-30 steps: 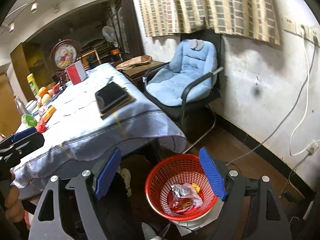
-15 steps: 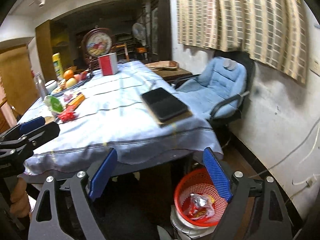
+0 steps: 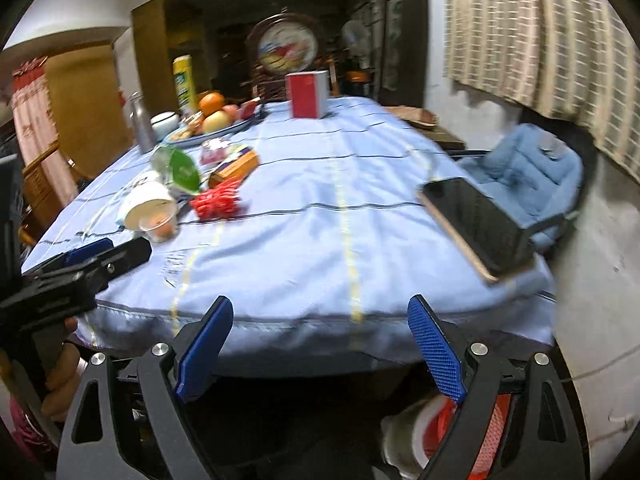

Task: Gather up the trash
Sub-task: 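Move both tools back over the table toward the remaining trash, then grasp the white paper cup with the left gripper while the right grasps the clear plastic cup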

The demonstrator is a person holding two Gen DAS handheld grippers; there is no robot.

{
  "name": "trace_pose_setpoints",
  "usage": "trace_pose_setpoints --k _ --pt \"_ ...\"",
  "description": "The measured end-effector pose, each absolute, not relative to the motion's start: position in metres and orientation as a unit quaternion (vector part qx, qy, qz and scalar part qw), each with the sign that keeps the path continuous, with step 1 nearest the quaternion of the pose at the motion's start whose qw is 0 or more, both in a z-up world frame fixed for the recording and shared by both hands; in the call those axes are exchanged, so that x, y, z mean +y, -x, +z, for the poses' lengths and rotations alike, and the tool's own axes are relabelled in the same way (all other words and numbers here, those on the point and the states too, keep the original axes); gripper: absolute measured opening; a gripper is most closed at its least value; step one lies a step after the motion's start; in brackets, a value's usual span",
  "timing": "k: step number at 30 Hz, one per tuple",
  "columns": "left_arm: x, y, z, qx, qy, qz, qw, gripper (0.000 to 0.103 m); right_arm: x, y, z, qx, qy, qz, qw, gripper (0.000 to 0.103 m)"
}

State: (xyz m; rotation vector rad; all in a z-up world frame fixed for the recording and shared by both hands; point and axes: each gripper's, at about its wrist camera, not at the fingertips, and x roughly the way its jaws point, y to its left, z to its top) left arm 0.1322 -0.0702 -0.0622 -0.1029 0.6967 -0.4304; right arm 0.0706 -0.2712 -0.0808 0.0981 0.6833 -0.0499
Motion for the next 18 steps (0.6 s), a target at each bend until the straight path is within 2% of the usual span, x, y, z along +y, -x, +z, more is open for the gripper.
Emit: trace_pose_setpoints --k 9,18 --pt "0.005 -0.195 -0.080 0.388 0.126 -0.133 0.903 0.096 -0.240 -0.134 -0.092 0.347 -0.036 0.026 0.937 0.087" --pt "-0.016 -0.241 -0.068 0.419 0.088 -0.144 0.892 0.096 -0.235 -0.179 -0.091 0.343 -0.046 0.053 0.937 0.087"
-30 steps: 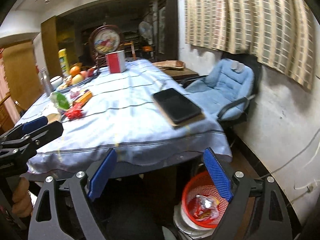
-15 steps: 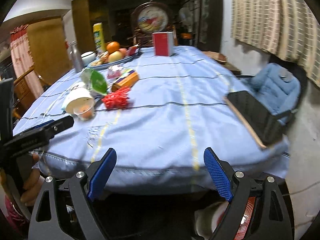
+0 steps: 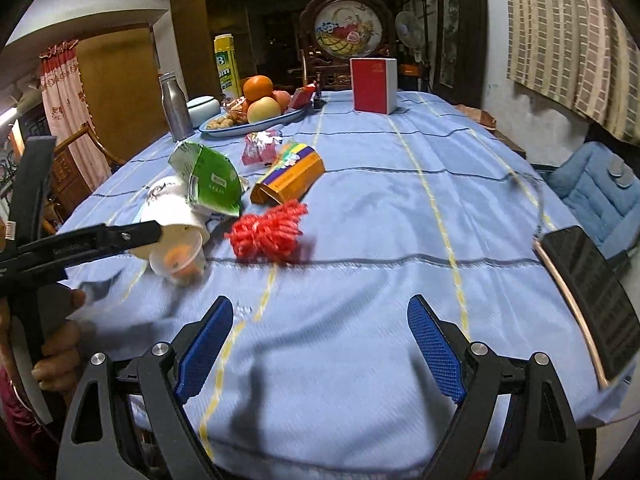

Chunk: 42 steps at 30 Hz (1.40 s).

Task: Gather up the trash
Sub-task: 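Grasp the white paper cup with the left gripper while the right grasps the clear plastic cup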

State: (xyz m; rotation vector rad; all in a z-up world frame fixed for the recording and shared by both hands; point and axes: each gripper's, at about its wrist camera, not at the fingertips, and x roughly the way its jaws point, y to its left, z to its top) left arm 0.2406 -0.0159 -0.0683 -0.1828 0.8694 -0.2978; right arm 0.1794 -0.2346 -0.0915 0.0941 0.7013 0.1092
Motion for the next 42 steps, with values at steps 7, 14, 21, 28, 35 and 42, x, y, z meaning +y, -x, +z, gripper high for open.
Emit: trace_pose_setpoints --k 7,14,21,28,35,42 --pt "-0.028 -0.278 -0.075 0.459 0.083 -0.158 0.870 0.096 -0.233 -0.194 -0.096 0.346 -0.046 0.058 0.935 0.087" --pt "-0.012 -0.305 -0.083 0.469 0.093 -0.163 0.863 0.096 -0.231 -0.213 -0.096 0.351 -0.049 0.065 0.933 0.088" --pt "0.018 -0.325 -0.083 0.469 0.101 -0.135 0.867 0.096 -0.209 -0.231 -0.098 0.368 -0.054 0.100 0.923 0.088" --pt "0.013 -0.320 -0.084 0.465 0.086 -0.124 0.872 0.096 -0.146 -0.242 -0.101 0.380 0.004 0.161 0.911 0.088" --pt "0.027 -0.319 -0.083 0.458 0.128 -0.146 0.868 0.096 -0.112 -0.250 -0.104 0.397 0.033 0.175 0.900 0.089" --pt "0.031 -0.319 -0.083 0.454 0.145 -0.153 0.866 0.096 -0.105 -0.252 -0.105 0.402 0.049 0.160 0.900 0.079"
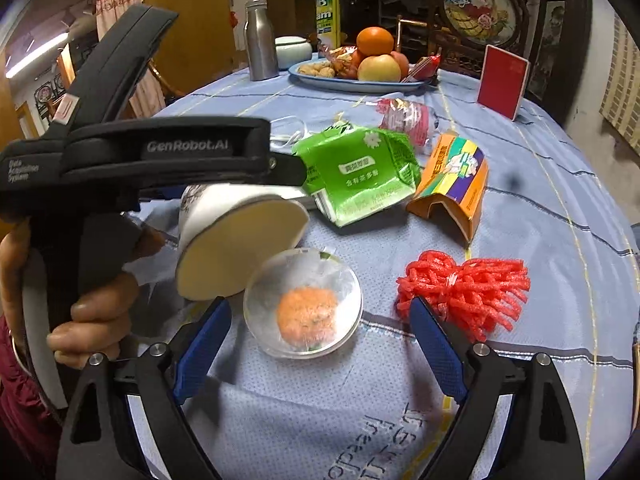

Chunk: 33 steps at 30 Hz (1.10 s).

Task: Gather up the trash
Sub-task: 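Grasp the white paper cup with the left gripper while the right grasps the clear plastic cup, then lift the paper cup with the left gripper while the right lifts the clear cup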

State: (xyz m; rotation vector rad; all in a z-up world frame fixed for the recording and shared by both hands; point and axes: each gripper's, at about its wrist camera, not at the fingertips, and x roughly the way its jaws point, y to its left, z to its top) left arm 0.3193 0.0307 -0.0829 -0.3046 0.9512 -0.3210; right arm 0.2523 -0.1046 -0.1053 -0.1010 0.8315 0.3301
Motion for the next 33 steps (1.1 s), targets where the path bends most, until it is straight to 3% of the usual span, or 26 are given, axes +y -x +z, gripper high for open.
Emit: trace_pose_setpoints --k 1,3,16,27,33 --pt "0.030 -0.320 -0.083 0.455 0.143 -0.153 0.866 0.096 -0.105 -0.254 -0.107 0.404 0.046 0.164 0.899 0.061" --pt "0.030 -0.319 -0.083 0.455 0.142 -0.153 0.866 0.096 -0.111 -0.251 -0.109 0.403 0.030 0.164 0.900 0.055" --pt "0.030 -0.298 -0.081 0.451 0.140 -0.168 0.865 0.096 -0.233 -0.205 -0.111 0.388 -0.071 0.059 0.917 0.055" --pt "0.021 -0.224 -0.061 0.402 0.016 -0.149 0.903 0.096 -0.244 -0.213 -0.121 0.385 -0.086 0.064 0.917 0.056" --pt "0.021 -0.205 -0.051 0.395 0.038 -0.157 0.904 0.096 -0.243 -0.209 -0.123 0.383 -0.080 0.063 0.918 0.058"
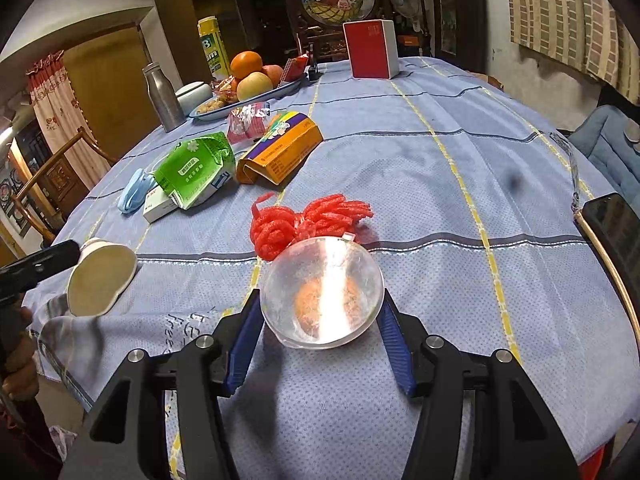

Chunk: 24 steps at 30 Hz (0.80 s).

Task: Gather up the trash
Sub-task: 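Lift the paper cup with the left gripper while the right lifts the clear cup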

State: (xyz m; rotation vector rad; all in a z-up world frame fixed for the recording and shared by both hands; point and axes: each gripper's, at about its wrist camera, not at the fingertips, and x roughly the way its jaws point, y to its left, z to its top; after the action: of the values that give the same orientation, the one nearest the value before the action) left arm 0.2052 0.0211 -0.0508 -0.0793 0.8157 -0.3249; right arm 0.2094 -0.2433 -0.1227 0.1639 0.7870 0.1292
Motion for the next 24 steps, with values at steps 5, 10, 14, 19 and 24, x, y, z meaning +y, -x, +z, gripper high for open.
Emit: trace_pose_setpoints --k 5,10,14,19,24 --pt "0.035 -0.193 -0.055 0.396 0.056 -0.133 0.907 0.096 -0.244 -0.206 -0.123 0.379 -0.079 0.068 0.919 0.062" --pt "0.027 -0.200 -0.075 0.422 0.035 -0.142 0.895 0.096 -0.245 -0.201 -0.123 0.377 -0.080 0.070 0.920 0.064" --pt "0.029 -0.213 -0.084 0.435 0.042 -0.130 0.890 0.096 -0.248 -0.201 -0.122 0.375 -0.085 0.069 0.920 0.064" --pt "0.031 -0.217 -0.082 0.416 0.043 -0.130 0.899 0.093 -0.250 -0.200 -0.121 0.369 -0.089 0.076 0.922 0.052" --pt "0.017 -0.212 -0.078 0.400 0.027 -0.147 0.904 0.087 -0.250 -0.195 -0.116 0.359 -0.084 0.070 0.927 0.052"
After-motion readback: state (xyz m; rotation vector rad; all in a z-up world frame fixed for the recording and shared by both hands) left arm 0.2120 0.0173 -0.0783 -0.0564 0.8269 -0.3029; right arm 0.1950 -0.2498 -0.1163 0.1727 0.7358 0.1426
